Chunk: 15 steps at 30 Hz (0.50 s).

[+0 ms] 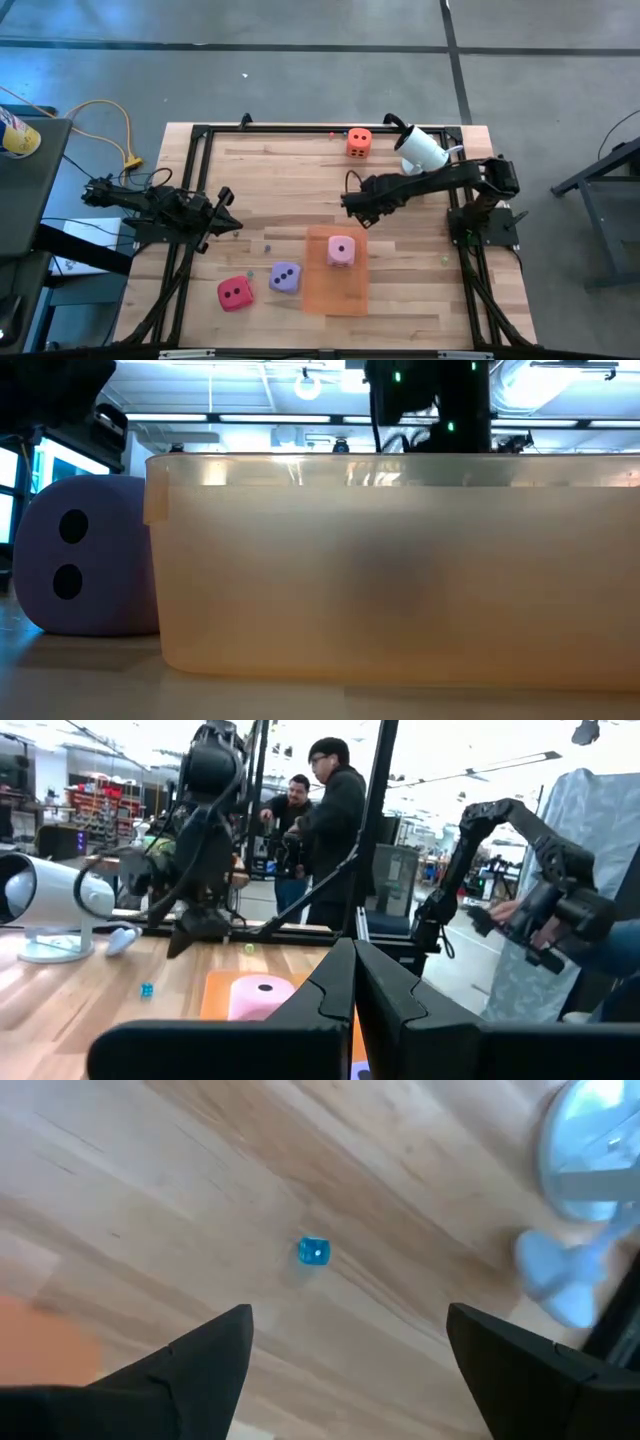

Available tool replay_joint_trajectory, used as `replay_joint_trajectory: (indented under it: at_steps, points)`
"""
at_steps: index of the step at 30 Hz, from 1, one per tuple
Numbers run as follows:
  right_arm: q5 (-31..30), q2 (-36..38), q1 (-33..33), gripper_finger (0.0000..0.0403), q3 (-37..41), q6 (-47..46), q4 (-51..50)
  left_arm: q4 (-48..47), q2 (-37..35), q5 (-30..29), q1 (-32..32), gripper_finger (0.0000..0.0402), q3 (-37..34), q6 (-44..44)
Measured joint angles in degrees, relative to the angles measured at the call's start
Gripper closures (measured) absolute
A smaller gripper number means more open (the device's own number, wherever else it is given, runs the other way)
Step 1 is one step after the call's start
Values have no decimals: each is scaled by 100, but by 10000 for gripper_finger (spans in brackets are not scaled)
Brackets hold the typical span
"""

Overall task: Pick & Place Dice
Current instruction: Put the small light blue dice into the orange bin

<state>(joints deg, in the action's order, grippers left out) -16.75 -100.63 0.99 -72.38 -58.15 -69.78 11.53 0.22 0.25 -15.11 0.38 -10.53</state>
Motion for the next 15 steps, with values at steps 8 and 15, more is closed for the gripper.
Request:
replay_joint_trajectory:
  at_steps: [8,15]
  points:
    - [-83,-3,-9,80,661,1,1190,54,4,-45,0,401,0,303]
    - [253,-3,-317,80,1064,251,1744,54,4,-42,0,401,0,274]
